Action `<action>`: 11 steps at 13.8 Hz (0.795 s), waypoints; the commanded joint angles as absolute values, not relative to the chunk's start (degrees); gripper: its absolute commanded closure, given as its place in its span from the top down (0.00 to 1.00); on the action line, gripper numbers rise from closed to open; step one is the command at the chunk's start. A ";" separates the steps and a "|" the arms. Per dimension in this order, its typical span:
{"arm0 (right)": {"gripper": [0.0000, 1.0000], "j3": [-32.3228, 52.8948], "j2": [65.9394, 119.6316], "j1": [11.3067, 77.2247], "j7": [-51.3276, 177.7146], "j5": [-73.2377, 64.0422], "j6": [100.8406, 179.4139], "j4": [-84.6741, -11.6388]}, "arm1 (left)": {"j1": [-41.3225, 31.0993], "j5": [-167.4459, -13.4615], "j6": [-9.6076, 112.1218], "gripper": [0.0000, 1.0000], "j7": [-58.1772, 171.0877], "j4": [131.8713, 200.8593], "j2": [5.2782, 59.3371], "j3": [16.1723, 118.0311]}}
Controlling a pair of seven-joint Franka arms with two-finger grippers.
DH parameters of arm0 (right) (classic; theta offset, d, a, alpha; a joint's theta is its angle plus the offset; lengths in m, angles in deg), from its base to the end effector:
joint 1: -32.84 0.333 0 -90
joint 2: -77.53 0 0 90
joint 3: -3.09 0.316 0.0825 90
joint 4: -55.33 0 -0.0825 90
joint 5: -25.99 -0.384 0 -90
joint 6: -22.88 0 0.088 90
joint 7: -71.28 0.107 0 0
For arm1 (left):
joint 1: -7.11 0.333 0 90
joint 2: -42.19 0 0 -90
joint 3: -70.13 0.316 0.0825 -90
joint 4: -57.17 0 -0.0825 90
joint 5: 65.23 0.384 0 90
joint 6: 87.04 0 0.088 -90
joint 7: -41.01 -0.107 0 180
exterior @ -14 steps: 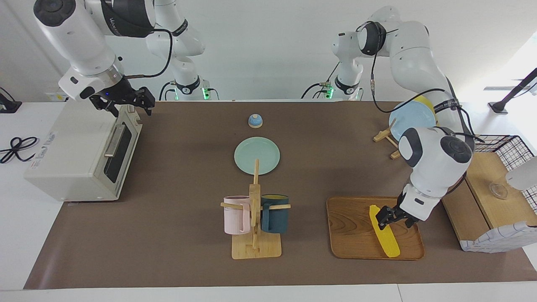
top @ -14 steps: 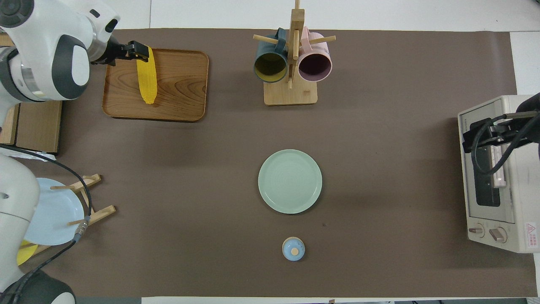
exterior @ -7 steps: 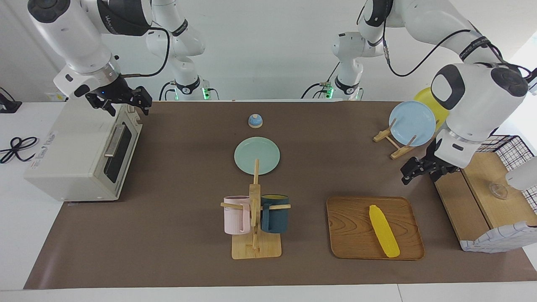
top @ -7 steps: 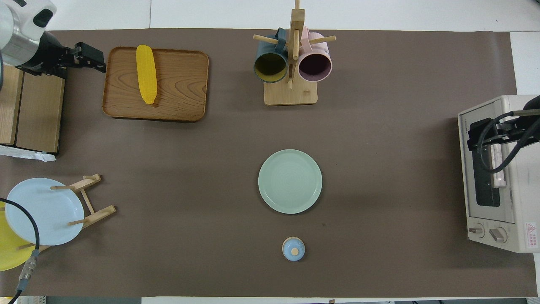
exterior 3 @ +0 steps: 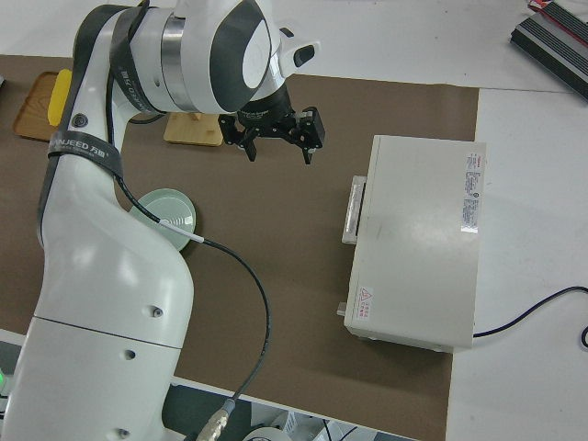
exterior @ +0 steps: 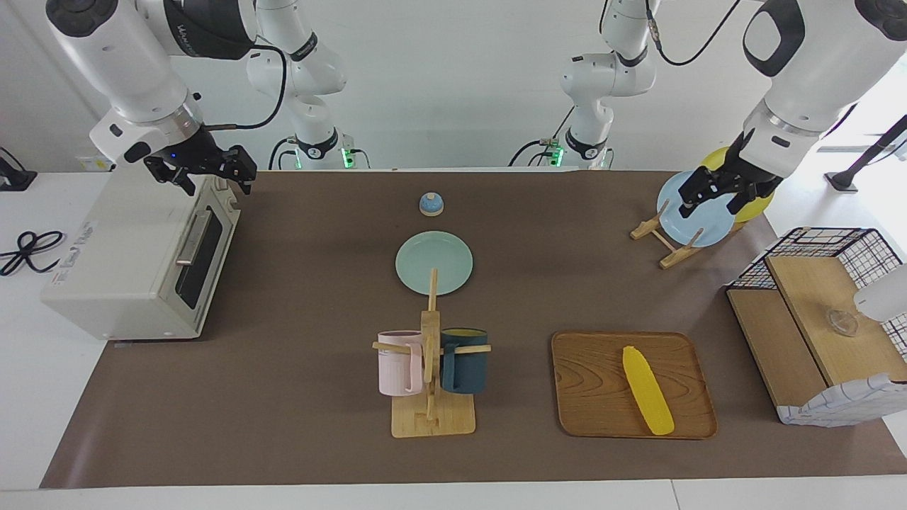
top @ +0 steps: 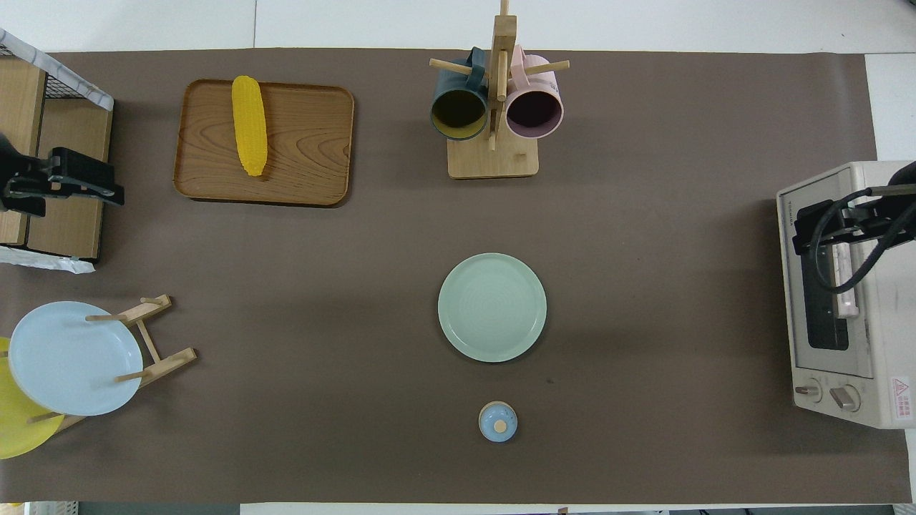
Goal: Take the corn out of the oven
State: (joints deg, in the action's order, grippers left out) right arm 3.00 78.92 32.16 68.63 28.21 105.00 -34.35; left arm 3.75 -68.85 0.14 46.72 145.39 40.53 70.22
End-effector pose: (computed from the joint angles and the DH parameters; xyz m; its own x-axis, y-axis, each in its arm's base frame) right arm 0.5458 -0.0119 0.6029 0.9872 0.0276 -0.1571 0.0330 -0.9990 0.0315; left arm 0.5570 -0.0389 0.6190 0.9978 0.0394 -0.0531 0.0424 -0.9974 0.0581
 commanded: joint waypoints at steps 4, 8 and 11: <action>1.00 3.26 78.15 32.49 69.61 27.58 105.85 -33.88 | 9.89 -68.22 -0.74 1.00 46.02 153.67 46.33 66.28; 1.00 3.26 78.15 32.23 69.61 27.14 105.85 -33.96 | 5.98 -68.31 3.23 1.00 46.28 152.02 45.01 67.04; 1.00 3.17 78.15 32.23 69.61 27.05 105.94 -33.88 | 4.38 -68.22 1.29 1.00 46.02 150.50 44.56 67.84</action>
State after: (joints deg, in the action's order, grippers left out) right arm 3.15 78.64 32.59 68.68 28.21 105.24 -33.75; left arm 5.67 -68.87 2.00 46.31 151.39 44.90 66.71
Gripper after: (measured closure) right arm 0.000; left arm 0.000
